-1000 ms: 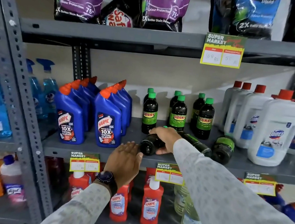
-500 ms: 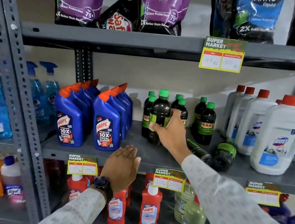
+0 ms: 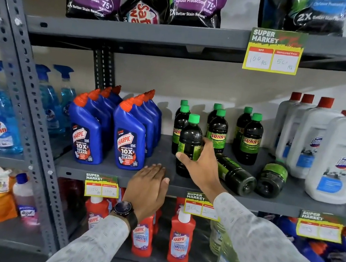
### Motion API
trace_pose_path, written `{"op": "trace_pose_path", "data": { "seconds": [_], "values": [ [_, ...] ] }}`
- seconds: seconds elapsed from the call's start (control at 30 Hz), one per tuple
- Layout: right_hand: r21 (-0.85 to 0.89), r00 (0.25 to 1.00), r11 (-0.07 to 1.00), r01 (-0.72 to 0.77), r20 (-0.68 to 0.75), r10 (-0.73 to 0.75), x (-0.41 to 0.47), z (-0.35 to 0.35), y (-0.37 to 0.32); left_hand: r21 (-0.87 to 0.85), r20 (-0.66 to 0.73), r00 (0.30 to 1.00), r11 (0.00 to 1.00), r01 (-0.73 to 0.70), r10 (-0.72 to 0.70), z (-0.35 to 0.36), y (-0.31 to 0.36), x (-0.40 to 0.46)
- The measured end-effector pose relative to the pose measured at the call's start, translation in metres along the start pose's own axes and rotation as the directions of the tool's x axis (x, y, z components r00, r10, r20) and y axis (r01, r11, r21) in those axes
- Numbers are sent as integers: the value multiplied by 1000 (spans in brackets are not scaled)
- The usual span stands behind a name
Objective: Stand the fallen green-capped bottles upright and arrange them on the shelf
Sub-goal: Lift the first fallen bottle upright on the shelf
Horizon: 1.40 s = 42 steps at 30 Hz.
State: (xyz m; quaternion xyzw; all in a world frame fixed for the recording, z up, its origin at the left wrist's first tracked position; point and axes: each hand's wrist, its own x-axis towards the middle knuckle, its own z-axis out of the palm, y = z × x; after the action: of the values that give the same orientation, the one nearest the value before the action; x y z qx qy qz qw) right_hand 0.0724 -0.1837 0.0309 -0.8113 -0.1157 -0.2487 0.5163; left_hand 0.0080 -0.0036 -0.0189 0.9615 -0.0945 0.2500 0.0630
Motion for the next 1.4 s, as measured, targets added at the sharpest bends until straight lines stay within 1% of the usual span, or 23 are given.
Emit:
{"op": "trace_pose_path", "data": {
  "seconds": [0.1,0.2,0.33,0.53,0.6,0.67,0.73,0.77,0.87,0.93,1.0,1.13,1.17,1.23,1.3,1.4],
  "values": [
    [142,992,989,-30,124,13,4,-2,8,7,-16,1000,1000,18,-18,2,2,-1],
    [157,981,985,-65,190,35,6,-2,18,-8,-37,999,999,35,-35,4,4,-1],
    [141,985,988,-70,167,46,5,-1,21,-28,-85,995,998,57,-60,8,6,1],
    [134,992,991,17,125,-34,3,-3,16,-37,-136,987,996,78,-82,16,5,2],
    [179,989,984,-6,145,-20,4,-5,16,-34,-152,985,996,79,-83,16,5,2],
    [252,979,966,-61,203,9,6,-6,18,-31,-161,983,996,80,-84,17,5,2],
    [273,968,956,-103,249,33,8,-6,20,-29,-164,983,996,81,-85,17,5,2],
    [251,968,963,-103,249,39,8,-6,20,-29,-163,983,996,85,-88,17,5,2],
    [109,980,993,-47,200,25,8,-2,16,-32,-162,982,995,90,-94,16,7,3],
    [57,984,998,-33,176,23,8,-1,15,-36,-164,982,996,85,-90,15,7,2],
    [59,985,997,-47,170,37,8,-2,16,-33,-167,982,996,86,-91,15,7,2],
    [253,967,960,-118,249,53,8,-6,20,-31,-171,981,995,91,-95,15,8,2],
    [271,964,953,-132,259,59,9,-6,21,-31,-171,981,995,93,-97,15,8,2],
    [241,968,963,-120,244,60,9,-4,21,-27,-167,981,995,95,-98,15,8,2],
    [159,981,985,-62,191,30,7,-2,20,-27,-164,982,995,94,-97,14,8,1],
    [122,992,992,-15,126,0,5,0,18,-28,-161,982,995,94,-98,13,8,0]
  ]
}}
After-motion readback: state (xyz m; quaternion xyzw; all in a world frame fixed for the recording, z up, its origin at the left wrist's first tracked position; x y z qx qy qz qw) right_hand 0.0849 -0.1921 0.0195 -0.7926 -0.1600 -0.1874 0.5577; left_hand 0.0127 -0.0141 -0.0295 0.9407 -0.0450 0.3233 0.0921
